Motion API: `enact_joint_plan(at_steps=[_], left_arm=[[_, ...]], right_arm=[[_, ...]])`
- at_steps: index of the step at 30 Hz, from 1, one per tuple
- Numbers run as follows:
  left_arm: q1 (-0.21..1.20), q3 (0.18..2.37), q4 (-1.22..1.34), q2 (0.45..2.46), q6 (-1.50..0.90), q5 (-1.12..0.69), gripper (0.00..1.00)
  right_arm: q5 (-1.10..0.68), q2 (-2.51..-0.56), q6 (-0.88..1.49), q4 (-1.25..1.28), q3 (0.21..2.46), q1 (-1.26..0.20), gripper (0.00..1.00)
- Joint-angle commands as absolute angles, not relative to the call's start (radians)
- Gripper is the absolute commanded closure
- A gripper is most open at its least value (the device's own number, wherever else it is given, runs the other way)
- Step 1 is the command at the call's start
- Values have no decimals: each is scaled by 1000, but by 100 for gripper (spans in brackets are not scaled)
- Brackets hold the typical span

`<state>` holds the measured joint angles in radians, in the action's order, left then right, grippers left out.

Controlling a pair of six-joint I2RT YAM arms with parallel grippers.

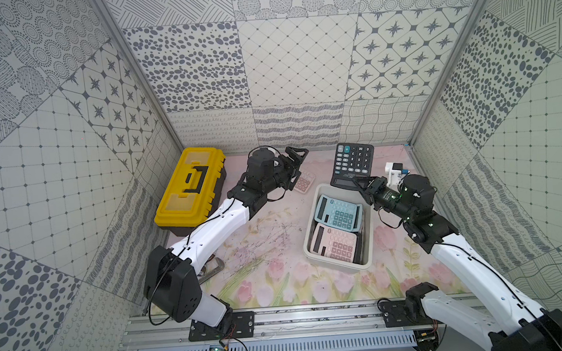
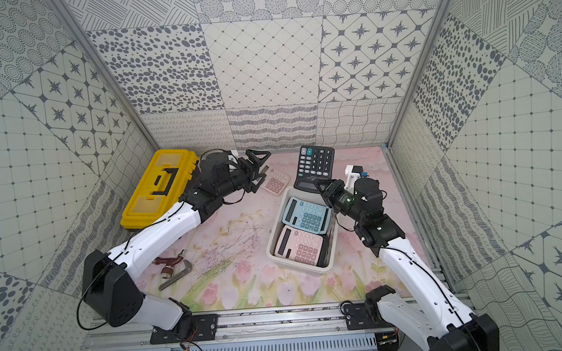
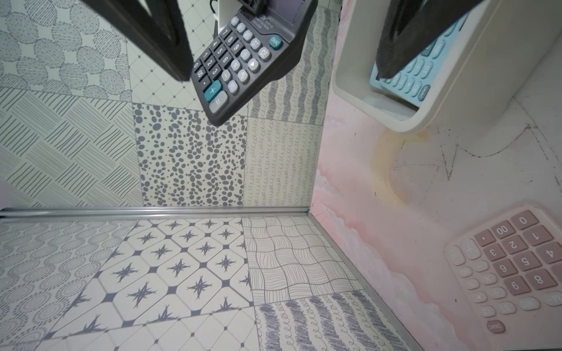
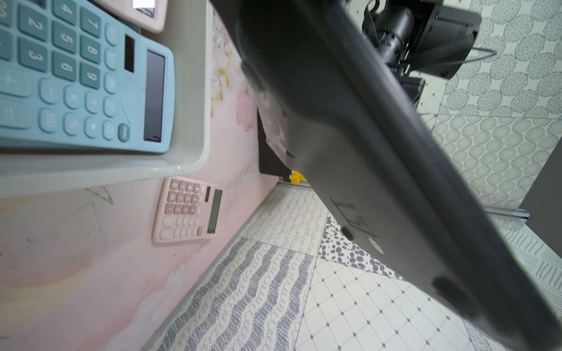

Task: Put the calculator in the storage box
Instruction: Pick up the calculator from the center of the board.

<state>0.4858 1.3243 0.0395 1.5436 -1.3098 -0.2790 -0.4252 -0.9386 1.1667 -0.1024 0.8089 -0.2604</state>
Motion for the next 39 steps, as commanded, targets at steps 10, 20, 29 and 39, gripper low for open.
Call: enact_joint_plan(at_steps=[10, 20, 29, 39], left_arm=[[405, 1523, -176, 1730, -903, -1003, 6], [443, 1535, -166, 1742, -852, -1107, 15], [495, 1625, -397, 1766, -600, -1180, 33], [511, 1640, -443, 1790, -546, -1196, 77]], right_arm=[[-1102, -981, 938, -345, 858, -98, 100], [-1167, -1046, 900, -424, 861, -98, 100], [-1196, -1063, 877, -452, 854, -98, 100], [-1212, -1067, 871, -452, 847, -98, 100]])
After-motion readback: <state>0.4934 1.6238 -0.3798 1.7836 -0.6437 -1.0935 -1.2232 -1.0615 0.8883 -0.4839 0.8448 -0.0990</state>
